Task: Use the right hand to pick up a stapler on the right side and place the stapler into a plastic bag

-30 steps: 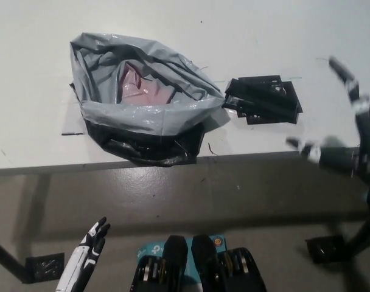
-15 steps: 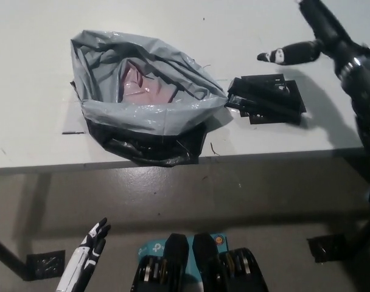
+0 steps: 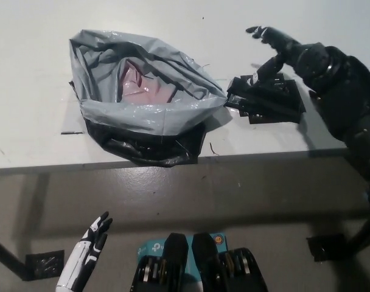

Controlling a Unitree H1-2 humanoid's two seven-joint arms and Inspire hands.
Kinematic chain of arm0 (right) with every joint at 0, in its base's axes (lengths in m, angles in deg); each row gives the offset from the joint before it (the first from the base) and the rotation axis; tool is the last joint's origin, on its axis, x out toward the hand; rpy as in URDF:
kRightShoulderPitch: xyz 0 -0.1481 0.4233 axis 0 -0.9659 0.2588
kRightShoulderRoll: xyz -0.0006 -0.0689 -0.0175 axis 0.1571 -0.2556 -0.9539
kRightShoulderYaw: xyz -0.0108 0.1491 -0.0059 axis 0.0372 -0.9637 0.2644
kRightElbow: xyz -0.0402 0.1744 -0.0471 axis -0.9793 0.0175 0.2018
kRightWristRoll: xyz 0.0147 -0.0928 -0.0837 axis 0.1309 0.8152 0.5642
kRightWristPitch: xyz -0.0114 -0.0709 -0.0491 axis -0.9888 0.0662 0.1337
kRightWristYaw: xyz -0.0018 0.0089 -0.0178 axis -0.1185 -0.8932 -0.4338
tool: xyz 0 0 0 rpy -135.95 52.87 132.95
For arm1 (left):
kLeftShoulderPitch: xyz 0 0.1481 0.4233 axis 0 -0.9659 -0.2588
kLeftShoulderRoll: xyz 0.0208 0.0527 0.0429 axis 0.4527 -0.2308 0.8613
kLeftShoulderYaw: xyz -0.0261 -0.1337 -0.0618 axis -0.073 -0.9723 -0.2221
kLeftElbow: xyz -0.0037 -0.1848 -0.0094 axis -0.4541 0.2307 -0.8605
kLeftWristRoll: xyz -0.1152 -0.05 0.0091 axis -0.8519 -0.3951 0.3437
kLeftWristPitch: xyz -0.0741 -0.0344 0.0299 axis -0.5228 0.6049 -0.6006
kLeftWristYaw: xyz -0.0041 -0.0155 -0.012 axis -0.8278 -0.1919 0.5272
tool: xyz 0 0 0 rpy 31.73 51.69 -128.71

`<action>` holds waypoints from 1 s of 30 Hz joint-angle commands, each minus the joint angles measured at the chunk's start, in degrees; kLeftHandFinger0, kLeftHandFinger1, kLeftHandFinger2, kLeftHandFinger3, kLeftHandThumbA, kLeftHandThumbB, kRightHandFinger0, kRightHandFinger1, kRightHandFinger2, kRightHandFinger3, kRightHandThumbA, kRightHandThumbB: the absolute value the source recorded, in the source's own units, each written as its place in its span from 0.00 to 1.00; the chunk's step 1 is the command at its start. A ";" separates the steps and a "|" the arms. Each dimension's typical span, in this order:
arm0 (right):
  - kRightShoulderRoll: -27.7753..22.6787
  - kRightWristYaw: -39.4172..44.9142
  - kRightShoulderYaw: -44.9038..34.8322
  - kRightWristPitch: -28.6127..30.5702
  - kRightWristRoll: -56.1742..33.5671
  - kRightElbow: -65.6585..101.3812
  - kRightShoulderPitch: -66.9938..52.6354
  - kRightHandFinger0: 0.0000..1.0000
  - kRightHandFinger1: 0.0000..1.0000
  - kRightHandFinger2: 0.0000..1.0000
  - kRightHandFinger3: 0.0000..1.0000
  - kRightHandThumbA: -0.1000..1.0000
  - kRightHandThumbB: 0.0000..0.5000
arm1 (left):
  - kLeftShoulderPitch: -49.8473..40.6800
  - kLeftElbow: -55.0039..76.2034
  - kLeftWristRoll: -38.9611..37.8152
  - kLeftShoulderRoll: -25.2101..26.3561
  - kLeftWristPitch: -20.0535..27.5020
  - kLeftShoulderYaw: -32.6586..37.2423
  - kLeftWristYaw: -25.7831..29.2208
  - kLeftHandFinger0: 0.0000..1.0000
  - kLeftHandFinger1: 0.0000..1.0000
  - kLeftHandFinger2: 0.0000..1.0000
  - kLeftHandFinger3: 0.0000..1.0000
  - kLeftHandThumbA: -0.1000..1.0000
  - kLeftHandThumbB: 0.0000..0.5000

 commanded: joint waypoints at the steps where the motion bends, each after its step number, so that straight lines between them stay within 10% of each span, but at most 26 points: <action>1: 0.75 1.33 -0.32 2.38 -0.11 -4.15 4.30 1.00 1.00 1.00 1.00 1.00 0.80 | 0.69 1.48 0.44 0.80 1.30 -0.14 -0.43 1.00 1.00 1.00 1.00 1.00 1.00; 4: 0.58 2.39 1.16 6.39 1.11 -6.11 3.66 1.00 1.00 1.00 1.00 1.00 0.66 | 0.93 1.41 0.85 0.92 1.58 0.01 -0.45 1.00 1.00 1.00 1.00 1.00 1.00; 23: 1.43 -2.67 3.33 6.29 3.48 -11.41 0.25 1.00 1.00 1.00 1.00 1.00 0.87 | 0.80 2.62 2.17 1.29 -0.45 0.37 -0.72 1.00 1.00 1.00 1.00 1.00 0.99; 24: 1.41 -4.08 2.33 6.35 2.67 -11.33 0.11 0.98 0.81 0.86 1.00 1.00 0.84 | 0.89 2.62 2.34 1.27 -0.49 0.38 -0.62 1.00 1.00 1.00 1.00 1.00 0.99; 25: 1.35 -5.37 2.34 6.53 2.90 -11.14 0.06 0.99 1.00 1.00 1.00 0.96 0.79 | 1.02 2.64 2.28 1.29 -0.61 0.40 -0.73 1.00 1.00 1.00 1.00 1.00 0.99; 28: 1.40 -9.59 3.53 7.04 4.63 -10.80 -0.27 1.00 1.00 1.00 0.96 0.88 0.74 | 1.17 2.47 2.44 1.31 -0.52 0.46 -0.81 1.00 1.00 1.00 1.00 1.00 1.00; 29: 1.41 -10.38 3.68 7.28 4.90 -10.82 -0.34 0.94 1.00 0.97 0.90 0.86 0.74 | 1.21 2.47 2.47 1.31 -0.53 0.47 -0.82 1.00 1.00 1.00 1.00 1.00 1.00; 30: 1.49 -11.80 3.62 7.58 5.05 -10.94 -0.45 0.63 0.67 0.61 0.63 0.81 0.73 | 1.25 2.59 2.64 1.33 -0.71 0.50 -0.82 1.00 1.00 1.00 1.00 1.00 0.99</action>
